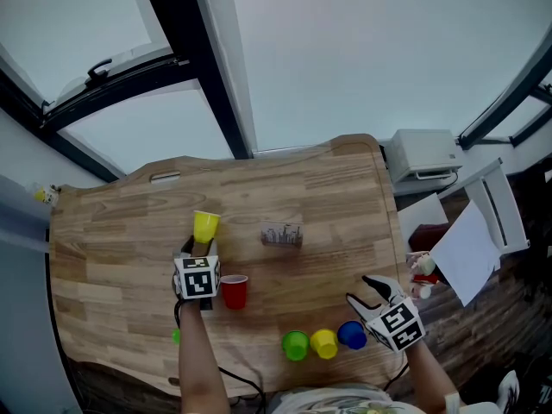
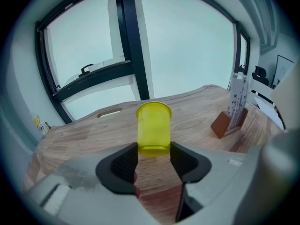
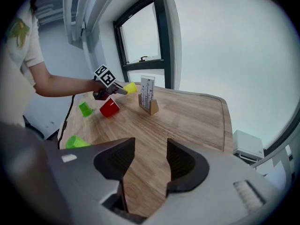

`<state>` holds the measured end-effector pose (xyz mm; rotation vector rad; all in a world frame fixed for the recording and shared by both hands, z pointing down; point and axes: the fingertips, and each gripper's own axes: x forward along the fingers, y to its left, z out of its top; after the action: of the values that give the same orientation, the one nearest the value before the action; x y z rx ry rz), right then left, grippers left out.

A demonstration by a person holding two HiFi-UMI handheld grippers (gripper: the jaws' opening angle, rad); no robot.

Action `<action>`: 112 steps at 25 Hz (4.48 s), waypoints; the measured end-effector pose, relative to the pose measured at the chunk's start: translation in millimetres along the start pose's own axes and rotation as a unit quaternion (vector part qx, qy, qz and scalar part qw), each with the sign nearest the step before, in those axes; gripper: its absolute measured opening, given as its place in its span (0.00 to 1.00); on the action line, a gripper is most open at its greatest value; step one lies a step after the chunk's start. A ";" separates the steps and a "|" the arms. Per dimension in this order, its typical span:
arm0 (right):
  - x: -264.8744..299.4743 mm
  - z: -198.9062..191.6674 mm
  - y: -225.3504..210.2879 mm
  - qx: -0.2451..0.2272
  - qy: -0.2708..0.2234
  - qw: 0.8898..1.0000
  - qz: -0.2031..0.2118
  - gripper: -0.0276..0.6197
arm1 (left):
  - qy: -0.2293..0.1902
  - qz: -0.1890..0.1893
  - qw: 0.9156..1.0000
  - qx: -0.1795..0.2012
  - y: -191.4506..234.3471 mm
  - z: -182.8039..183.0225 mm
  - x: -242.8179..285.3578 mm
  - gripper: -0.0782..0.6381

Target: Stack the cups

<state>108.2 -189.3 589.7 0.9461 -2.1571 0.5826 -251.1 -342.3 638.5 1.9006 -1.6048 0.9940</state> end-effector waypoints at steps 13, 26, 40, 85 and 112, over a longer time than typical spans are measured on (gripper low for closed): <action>-29.9 14.7 17.2 -0.024 -0.031 0.999 0.001 0.38 | -0.040 -0.010 0.999 0.035 -26.4 12.9 -85.0 0.43; -63.0 10.5 70.9 -0.067 -0.051 0.996 0.024 0.37 | -0.072 -0.027 0.996 0.035 -69.9 -35.6 -197.5 0.43; -91.3 -13.0 124.6 -0.091 -0.072 0.992 0.055 0.37 | -0.076 -0.061 0.994 0.049 -133.2 -92.3 -264.9 0.43; -109.3 -33.4 137.7 -0.062 -0.096 0.992 0.060 0.37 | 0.152 -0.101 0.705 0.685 -281.6 -119.3 -255.3 0.43; -101.1 -36.1 140.0 -0.063 -0.087 0.991 0.078 0.37 | -0.043 -0.306 0.909 0.278 -260.3 -52.4 -315.8 0.57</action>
<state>65.4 -32.5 521.0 0.7910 -2.4091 0.4455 -29.1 -45.7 456.9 2.6161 -0.6734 1.1538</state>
